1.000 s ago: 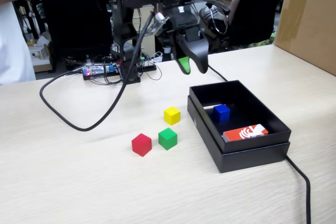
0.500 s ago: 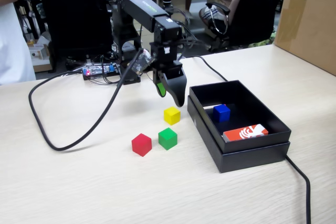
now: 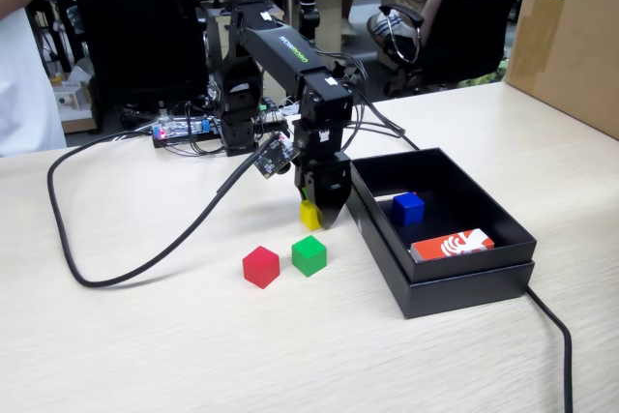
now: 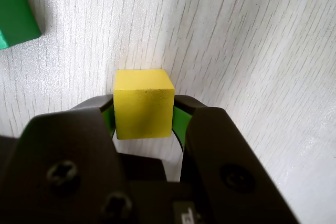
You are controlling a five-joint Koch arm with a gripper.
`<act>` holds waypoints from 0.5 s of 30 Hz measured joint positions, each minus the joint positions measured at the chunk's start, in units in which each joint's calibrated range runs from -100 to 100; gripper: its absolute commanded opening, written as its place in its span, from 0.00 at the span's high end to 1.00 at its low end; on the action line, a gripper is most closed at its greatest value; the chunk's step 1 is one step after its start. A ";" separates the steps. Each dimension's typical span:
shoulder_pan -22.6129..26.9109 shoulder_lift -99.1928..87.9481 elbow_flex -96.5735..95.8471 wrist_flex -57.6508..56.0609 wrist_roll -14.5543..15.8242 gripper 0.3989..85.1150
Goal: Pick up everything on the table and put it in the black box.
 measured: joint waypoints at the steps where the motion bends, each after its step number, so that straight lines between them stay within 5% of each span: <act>1: -0.05 -0.13 0.00 0.00 0.00 0.98; 9: 6.69 -14.37 26.38 -2.71 0.34 0.98; 15: 10.16 1.94 36.24 -2.86 1.51 0.97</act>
